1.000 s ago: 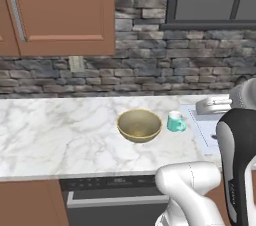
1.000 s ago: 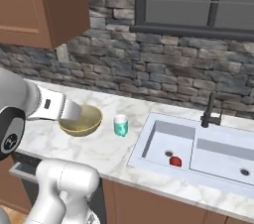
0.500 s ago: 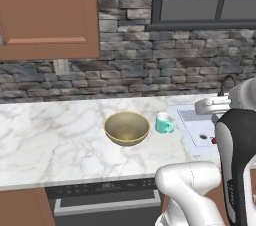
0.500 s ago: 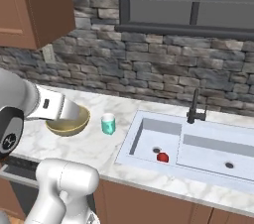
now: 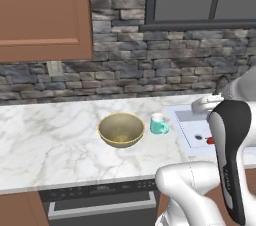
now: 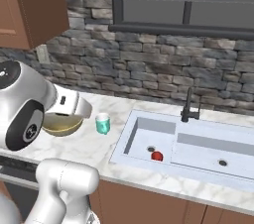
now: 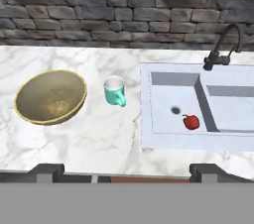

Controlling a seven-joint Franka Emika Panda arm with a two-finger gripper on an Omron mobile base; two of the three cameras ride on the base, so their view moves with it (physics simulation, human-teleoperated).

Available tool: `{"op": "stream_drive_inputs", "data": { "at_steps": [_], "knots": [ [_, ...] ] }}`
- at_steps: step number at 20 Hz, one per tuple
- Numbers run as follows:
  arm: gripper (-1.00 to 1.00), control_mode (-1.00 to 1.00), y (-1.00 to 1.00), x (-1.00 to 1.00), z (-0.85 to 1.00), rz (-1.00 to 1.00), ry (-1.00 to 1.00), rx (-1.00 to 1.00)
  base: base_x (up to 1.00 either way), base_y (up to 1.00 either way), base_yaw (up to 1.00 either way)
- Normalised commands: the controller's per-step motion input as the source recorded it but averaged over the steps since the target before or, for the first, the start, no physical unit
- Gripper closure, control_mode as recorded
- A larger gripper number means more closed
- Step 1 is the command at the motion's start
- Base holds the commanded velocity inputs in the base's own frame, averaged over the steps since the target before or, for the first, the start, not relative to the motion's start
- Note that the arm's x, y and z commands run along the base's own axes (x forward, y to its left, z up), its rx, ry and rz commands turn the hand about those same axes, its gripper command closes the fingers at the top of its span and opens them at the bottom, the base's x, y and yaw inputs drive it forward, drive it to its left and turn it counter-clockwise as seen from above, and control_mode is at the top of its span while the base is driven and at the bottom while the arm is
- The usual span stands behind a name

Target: Clear the mugs and bowl far away from the sink.

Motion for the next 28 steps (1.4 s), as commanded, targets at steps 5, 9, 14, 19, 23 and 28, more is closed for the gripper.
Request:
{"op": "stream_drive_inputs", "data": {
  "at_steps": [5,9,14,19,23,28],
  "knots": [
    [-1.0,-1.0,0.0,0.39,-0.54,0.22,0.21,-0.03,0.0,0.0,0.0],
    [-1.0,-1.0,0.0,0.36,-0.43,0.23,0.01,-0.05,0.0,0.0,0.0],
    [-1.0,-1.0,0.01,0.54,-0.38,0.07,0.0,-0.14,0.0,0.0,0.0],
    [-1.0,-1.0,0.0,0.39,-0.42,0.0,0.01,-0.1,0.0,0.0,0.0],
    [-1.0,-1.0,0.0,0.28,-0.41,0.05,0.07,0.0,0.0,0.0,0.0],
    [-1.0,-1.0,0.0,0.26,-0.32,0.06,0.04,0.0,0.0,0.0,0.0]
  ]
}}
